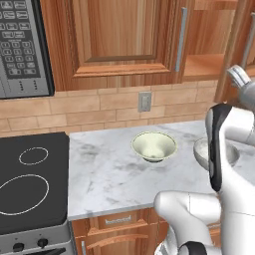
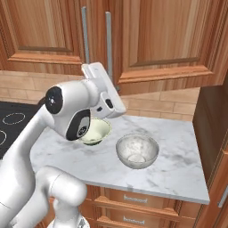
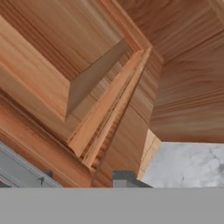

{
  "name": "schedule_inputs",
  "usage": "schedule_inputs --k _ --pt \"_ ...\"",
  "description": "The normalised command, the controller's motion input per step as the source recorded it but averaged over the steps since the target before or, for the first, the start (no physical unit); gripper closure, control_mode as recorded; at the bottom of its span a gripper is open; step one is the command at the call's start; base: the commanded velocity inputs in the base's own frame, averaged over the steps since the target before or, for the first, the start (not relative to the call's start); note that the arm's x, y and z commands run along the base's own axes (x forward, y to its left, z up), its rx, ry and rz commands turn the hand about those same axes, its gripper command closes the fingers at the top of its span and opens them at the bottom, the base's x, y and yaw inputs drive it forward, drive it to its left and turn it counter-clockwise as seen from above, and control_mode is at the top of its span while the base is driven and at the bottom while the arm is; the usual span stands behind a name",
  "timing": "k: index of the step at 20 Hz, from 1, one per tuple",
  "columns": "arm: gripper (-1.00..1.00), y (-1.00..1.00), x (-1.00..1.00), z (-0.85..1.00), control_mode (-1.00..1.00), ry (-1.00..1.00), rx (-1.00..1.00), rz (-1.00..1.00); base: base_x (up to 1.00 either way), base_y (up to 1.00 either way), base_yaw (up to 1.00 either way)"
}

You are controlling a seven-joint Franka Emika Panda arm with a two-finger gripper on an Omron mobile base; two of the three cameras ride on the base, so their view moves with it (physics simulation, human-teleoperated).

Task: Open the cabinet. Pick the bowls from the counter and place them in the cabinet. Then close the cabinet.

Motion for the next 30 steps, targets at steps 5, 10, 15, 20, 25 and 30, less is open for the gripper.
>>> schedule_inputs --k 5,10,15,20,25,30 --pt "1.0 -1.0 -1.0 0.0 -1.0 -0.11 0.33 0.0 0.0 0.0 0.0" --pt "1.0 -1.0 -0.97 0.0 -1.0 -0.01 0.26 -0.01 0.0 0.0 0.0" --pt "1.0 -0.57 -1.0 0.0 -1.0 -0.02 0.09 -0.05 0.0 0.0 0.0" --pt "1.0 0.17 -1.0 0.0 -1.0 -0.17 -0.04 -0.06 0.0 0.0 0.0" --pt "1.0 1.0 -1.0 -0.13 -1.0 -0.5 -0.37 -0.04 0.0 0.0 0.0" --pt "1.0 1.0 -1.0 -0.05 -1.0 -0.52 -0.32 -0.07 0.0 0.0 0.0"
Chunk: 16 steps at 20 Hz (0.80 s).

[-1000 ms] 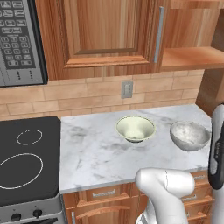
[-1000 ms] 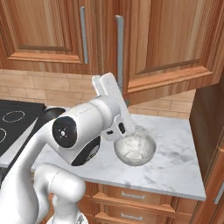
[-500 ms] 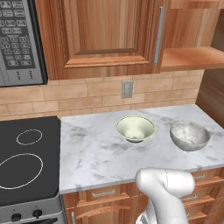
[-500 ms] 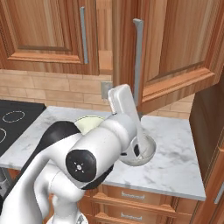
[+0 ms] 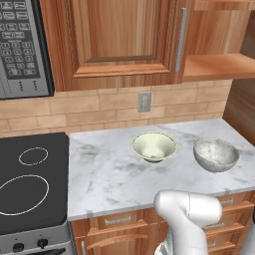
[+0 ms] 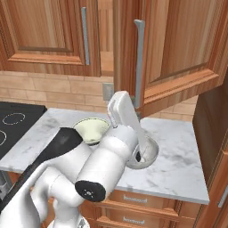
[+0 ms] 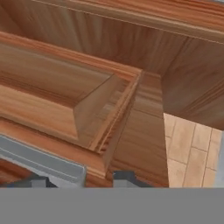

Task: Open the cabinet. Pick the bowls from the counter and place them in the cabinet. Then close the cabinet.

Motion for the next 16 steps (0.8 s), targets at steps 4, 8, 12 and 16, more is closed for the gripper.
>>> schedule_inputs --k 4,8,12,16 --pt "1.0 1.0 -1.0 0.08 -1.0 -0.43 -0.19 -0.13 0.0 0.0 0.0" --pt "1.0 1.0 -1.0 0.06 -1.0 -0.38 -0.16 -0.14 0.0 0.0 0.0" --pt "1.0 1.0 -1.0 0.13 -1.0 -0.38 -0.14 -0.15 0.0 0.0 0.0" --pt "-1.0 1.0 -1.0 0.18 -1.0 -0.3 -0.11 -0.15 0.0 0.0 0.0"
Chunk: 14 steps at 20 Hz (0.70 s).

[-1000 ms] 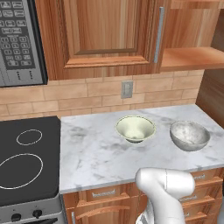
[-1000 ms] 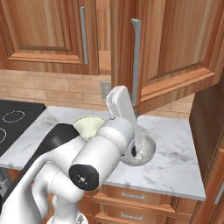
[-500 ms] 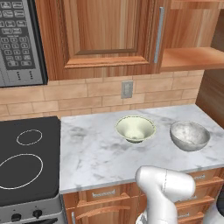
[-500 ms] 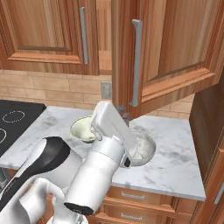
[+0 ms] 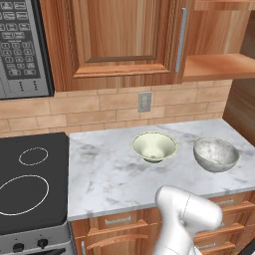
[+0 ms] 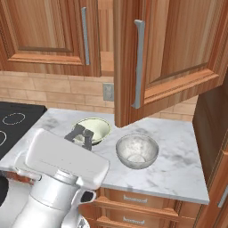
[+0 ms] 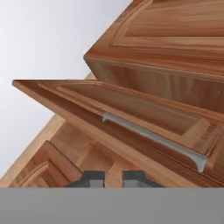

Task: Open the cabinet. Pick the bowls from the counter and place them in the cabinet. Then close the cabinet.

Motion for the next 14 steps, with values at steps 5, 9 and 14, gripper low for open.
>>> schedule_inputs --k 5,9,14 --pt "-1.0 1.0 -0.64 0.06 -1.0 -0.14 -0.02 -0.09 0.0 0.0 0.0" --pt "-1.0 1.0 0.0 0.21 -1.0 0.0 -0.08 0.0 0.0 0.0 0.0" --pt "-1.0 1.0 0.52 0.4 -1.0 -0.01 -0.28 0.0 0.0 0.0 0.0"
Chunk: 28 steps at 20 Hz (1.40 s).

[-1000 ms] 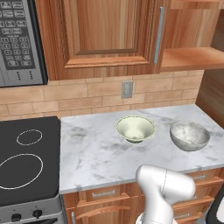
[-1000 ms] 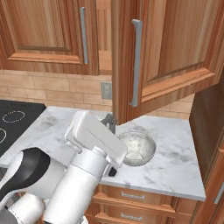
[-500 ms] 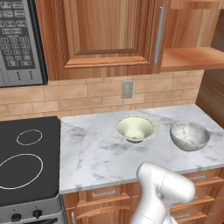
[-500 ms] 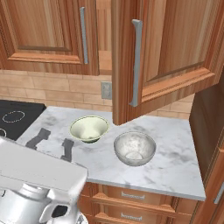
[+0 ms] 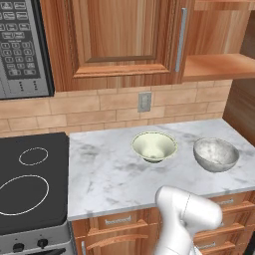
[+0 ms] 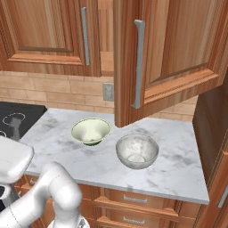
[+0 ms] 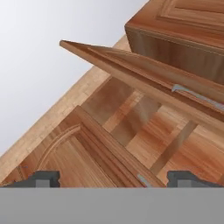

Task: Open the cabinet. Pick the bowls from the counter and place them in the cabinet. Then close the cabinet.

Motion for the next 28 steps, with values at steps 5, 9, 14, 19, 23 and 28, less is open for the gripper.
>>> schedule_inputs --k 5,9,14,19,23,28 --pt "-1.0 0.32 0.63 0.28 -1.0 0.09 -0.12 0.0 0.0 0.0 0.0" --pt "-1.0 -0.11 0.4 0.0 -1.0 0.06 0.0 -0.02 0.0 0.0 0.0" --pt "-1.0 -0.32 0.34 -0.13 -1.0 0.05 0.04 -0.19 0.0 0.0 0.0" --pt "-1.0 0.03 0.46 -0.19 -1.0 0.09 0.0 -0.09 0.0 0.0 0.0" --pt "-1.0 0.01 0.38 -0.03 -1.0 0.0 0.0 -0.12 0.0 0.0 0.0" --pt "-1.0 -0.2 0.27 0.0 -1.0 0.0 0.0 -0.1 0.0 0.0 0.0"
